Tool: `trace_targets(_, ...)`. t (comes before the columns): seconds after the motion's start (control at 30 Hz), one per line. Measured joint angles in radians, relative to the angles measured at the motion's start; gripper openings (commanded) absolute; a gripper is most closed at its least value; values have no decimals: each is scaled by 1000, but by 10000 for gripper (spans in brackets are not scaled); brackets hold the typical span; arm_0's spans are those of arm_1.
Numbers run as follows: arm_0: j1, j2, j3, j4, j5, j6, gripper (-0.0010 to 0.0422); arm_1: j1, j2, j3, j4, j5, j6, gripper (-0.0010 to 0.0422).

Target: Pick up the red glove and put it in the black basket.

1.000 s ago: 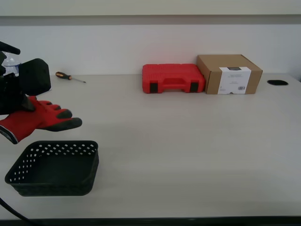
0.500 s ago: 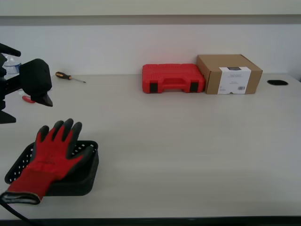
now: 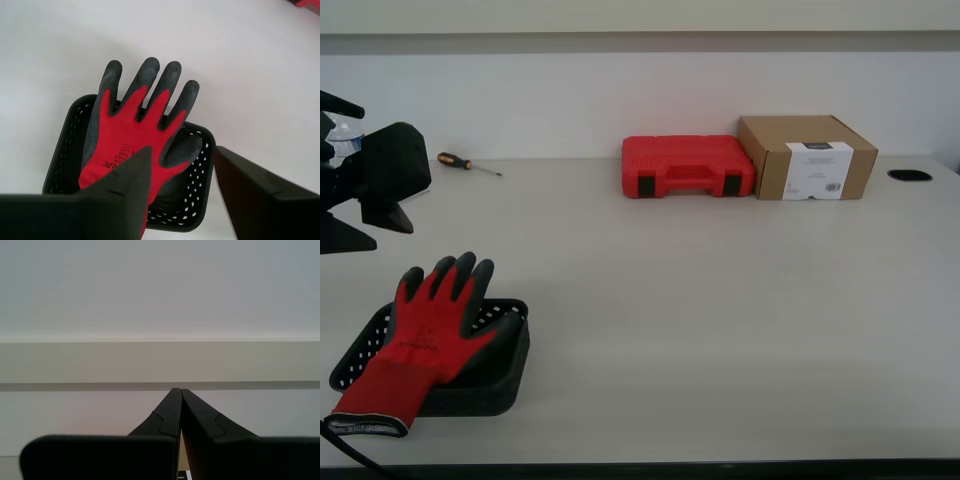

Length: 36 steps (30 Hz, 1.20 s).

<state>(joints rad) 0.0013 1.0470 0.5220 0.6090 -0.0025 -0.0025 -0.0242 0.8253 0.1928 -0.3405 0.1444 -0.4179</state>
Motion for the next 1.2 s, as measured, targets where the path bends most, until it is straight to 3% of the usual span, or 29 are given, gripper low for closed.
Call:
trace_targets(0.1,-1,0,0,0,0,0,0,0,0,14,48,0,0,411)
trace_targets(0.13,-1,0,0,0,0,0,0,0,-1,33,61,-1,0,396)
trace_targets(0.23,-2,0,0,0,0,0,0,0,0,111,66,-25,28,248)
trace_targets(0.37,0,0,0,0,0,0,0,0,0,197,66,-30,36,11)
trace_targets(0.4,-1,0,0,0,0,0,0,0,0,212,66,-30,35,-1)
trace_targets(0.5,0,0,0,0,0,0,0,0,0,242,66,-30,30,52)
trace_targets(0.6,-1,0,0,0,0,0,0,0,0,263,65,-30,30,142)
trace_targets(0.77,0,0,0,0,0,0,0,0,0,272,66,-30,30,407)
trace_targets(0.8,0,0,0,0,0,0,0,0,0,271,66,-30,30,396)
trace_targets(1.03,0,0,0,0,0,0,0,0,0,271,66,-30,42,2)
trace_targets(1.07,-1,0,0,0,0,0,0,0,0,271,66,-30,41,10)
trace_targets(1.2,-1,0,0,0,0,0,0,0,0,271,66,-30,27,138)
